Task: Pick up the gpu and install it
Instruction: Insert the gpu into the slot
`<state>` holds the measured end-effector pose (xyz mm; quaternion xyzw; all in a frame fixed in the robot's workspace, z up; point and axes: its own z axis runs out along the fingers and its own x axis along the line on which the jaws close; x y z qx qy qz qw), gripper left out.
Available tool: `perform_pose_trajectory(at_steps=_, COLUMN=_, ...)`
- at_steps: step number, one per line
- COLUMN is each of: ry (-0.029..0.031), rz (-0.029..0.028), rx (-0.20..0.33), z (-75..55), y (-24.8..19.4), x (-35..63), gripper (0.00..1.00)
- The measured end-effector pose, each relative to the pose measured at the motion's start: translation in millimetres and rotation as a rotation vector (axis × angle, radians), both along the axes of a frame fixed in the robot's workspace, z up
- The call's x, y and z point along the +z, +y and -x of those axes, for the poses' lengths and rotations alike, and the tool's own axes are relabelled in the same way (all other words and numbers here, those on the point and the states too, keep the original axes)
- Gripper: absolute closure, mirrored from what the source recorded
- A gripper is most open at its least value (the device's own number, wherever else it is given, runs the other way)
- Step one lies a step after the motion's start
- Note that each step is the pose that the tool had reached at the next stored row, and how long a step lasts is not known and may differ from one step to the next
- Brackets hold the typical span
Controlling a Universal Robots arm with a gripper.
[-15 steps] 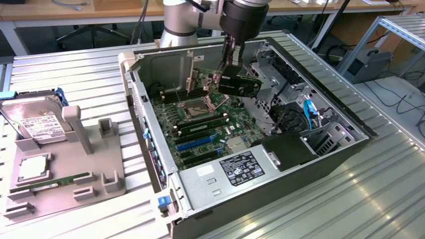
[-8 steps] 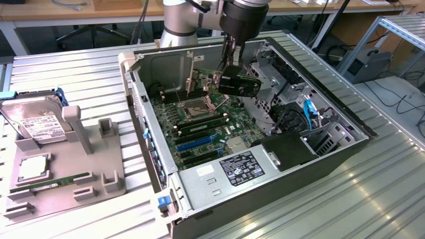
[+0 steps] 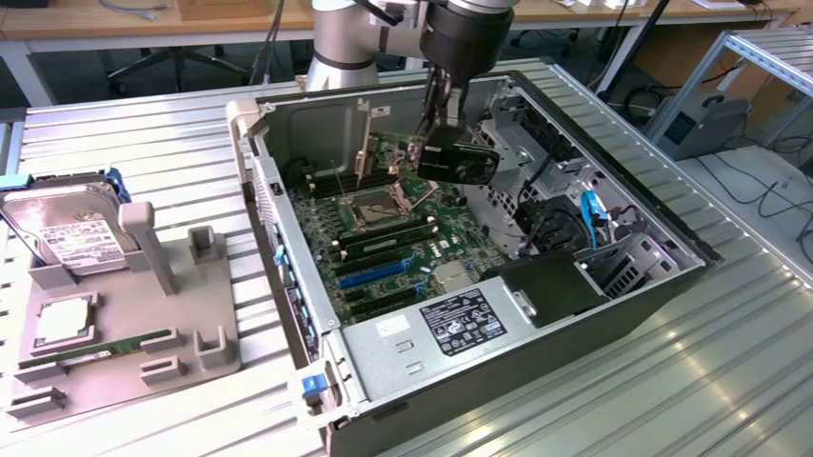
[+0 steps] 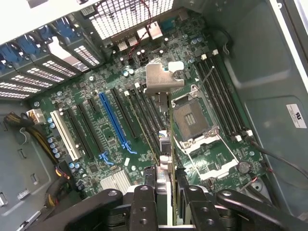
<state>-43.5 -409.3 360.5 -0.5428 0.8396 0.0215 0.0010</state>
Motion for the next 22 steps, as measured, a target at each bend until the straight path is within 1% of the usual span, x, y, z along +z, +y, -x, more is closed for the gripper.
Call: perform_pose_trajectory(at_steps=22, ry=0.0, rz=0.0, rx=0.069, z=0.0, y=0.0, x=-1.0, gripper=0.73)
